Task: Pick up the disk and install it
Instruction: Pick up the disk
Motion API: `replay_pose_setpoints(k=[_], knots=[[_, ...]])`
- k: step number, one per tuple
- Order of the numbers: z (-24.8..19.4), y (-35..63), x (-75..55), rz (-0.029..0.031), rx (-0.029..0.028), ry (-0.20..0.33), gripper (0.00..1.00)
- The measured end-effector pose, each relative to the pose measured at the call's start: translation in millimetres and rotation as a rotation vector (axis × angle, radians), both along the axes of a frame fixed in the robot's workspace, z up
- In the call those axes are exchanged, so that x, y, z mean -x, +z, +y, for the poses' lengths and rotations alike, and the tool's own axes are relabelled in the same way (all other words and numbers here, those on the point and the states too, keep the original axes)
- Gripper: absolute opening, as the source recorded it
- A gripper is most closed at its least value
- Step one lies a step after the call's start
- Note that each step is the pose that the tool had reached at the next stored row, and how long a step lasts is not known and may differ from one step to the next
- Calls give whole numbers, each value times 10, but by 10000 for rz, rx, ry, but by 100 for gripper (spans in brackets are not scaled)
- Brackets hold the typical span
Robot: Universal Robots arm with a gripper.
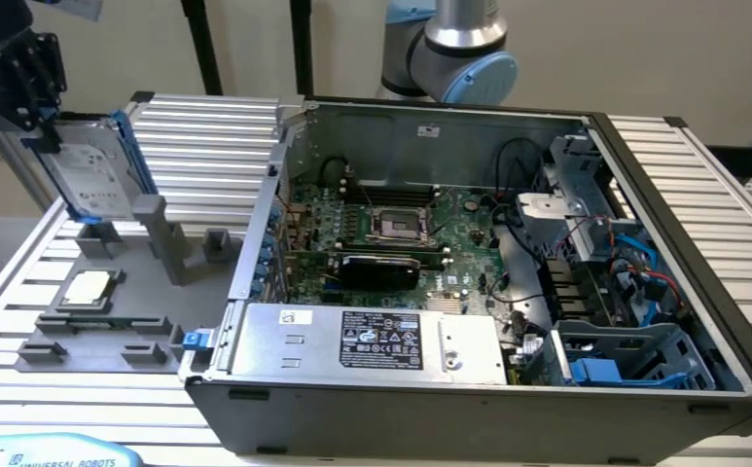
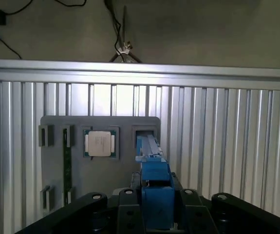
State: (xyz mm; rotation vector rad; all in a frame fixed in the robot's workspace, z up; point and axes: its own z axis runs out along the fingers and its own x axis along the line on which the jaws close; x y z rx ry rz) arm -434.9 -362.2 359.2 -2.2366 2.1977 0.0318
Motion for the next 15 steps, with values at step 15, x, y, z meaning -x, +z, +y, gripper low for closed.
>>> replay_pose_setpoints(k=[15], knots=[[0, 681, -307, 0, -25, 6, 33]])
